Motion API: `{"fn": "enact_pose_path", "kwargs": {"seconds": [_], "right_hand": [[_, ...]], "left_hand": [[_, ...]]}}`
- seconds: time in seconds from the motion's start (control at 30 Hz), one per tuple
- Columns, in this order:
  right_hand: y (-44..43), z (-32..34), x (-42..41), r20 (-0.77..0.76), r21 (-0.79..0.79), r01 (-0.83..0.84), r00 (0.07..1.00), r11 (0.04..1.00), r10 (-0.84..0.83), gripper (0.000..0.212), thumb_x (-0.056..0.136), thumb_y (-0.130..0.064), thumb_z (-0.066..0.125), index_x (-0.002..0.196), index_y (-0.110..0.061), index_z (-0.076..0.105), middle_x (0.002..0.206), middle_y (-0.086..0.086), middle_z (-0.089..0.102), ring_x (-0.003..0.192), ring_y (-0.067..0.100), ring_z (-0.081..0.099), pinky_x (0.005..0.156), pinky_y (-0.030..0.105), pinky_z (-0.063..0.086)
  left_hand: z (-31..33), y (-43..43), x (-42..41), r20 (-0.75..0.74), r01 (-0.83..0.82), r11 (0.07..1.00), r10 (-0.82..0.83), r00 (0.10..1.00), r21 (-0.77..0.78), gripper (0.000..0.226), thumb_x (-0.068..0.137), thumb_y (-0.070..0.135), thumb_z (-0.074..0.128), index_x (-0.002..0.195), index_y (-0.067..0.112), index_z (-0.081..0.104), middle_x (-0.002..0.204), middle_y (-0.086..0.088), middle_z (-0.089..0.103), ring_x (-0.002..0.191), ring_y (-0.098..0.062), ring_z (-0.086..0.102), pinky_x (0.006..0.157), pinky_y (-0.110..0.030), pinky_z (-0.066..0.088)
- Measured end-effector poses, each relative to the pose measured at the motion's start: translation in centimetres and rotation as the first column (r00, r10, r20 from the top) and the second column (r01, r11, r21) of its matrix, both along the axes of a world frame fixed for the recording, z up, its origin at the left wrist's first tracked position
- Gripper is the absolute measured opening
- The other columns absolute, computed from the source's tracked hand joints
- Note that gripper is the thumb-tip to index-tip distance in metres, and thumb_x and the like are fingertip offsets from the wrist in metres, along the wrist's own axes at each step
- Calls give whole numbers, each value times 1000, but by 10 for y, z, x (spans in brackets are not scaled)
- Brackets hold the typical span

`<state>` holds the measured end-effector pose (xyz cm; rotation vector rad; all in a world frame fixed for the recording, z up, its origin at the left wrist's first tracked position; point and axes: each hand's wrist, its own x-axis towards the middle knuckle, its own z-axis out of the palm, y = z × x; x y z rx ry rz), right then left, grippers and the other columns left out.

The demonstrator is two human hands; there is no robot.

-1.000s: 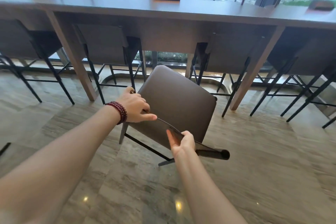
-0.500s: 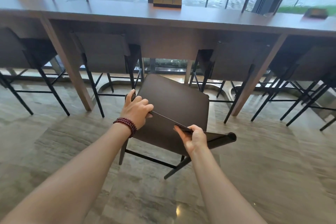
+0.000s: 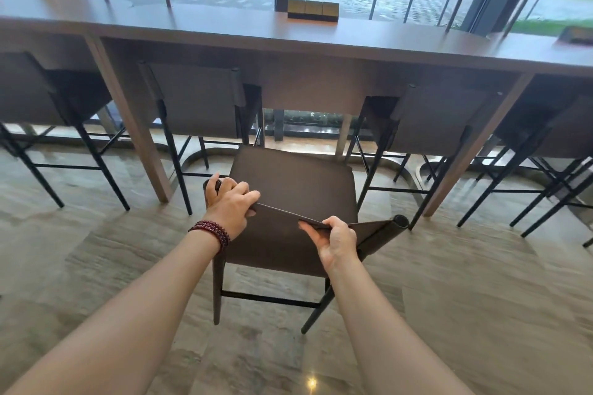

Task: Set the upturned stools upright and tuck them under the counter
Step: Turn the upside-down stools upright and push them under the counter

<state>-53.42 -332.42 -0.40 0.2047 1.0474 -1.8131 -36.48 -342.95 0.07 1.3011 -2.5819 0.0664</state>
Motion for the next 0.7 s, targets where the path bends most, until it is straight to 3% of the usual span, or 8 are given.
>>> {"fn": "enact_pose_path", "kwargs": {"seconds": [0.23,0.33,0.47,0.7], "right_hand": [[-31,-6,21,-27,13,-65,997,998,66,18,87,16,41,80,0,47,91,22,54,80,37,59,79,56,53],[-40,-9,32,-33,1,-76,997,997,76,19,86,17,41,81,-1,46,93,24,53,79,37,60,74,58,55],[-48,-16,44,-35,-3,-117,993,993,117,19,86,16,43,95,0,46,99,26,54,82,37,62,70,56,57],[-62,-27,71,-11,54,-159,987,986,160,43,85,16,44,126,3,42,124,34,49,92,42,61,59,49,60]], "left_hand": [[-7,-24,27,3,-66,997,66,998,40,20,87,11,54,102,24,61,97,7,48,113,-20,37,108,-41,-1],[-15,-33,40,-34,-99,995,99,994,16,17,84,9,57,94,20,63,89,10,43,108,-21,41,107,-40,0],[-17,-38,54,1,-136,988,136,991,76,17,85,9,55,94,23,60,94,10,49,108,-18,38,109,-40,0],[-29,-40,88,0,-183,975,185,983,125,19,85,9,54,93,25,60,92,10,52,104,-18,40,105,-41,10]]}}
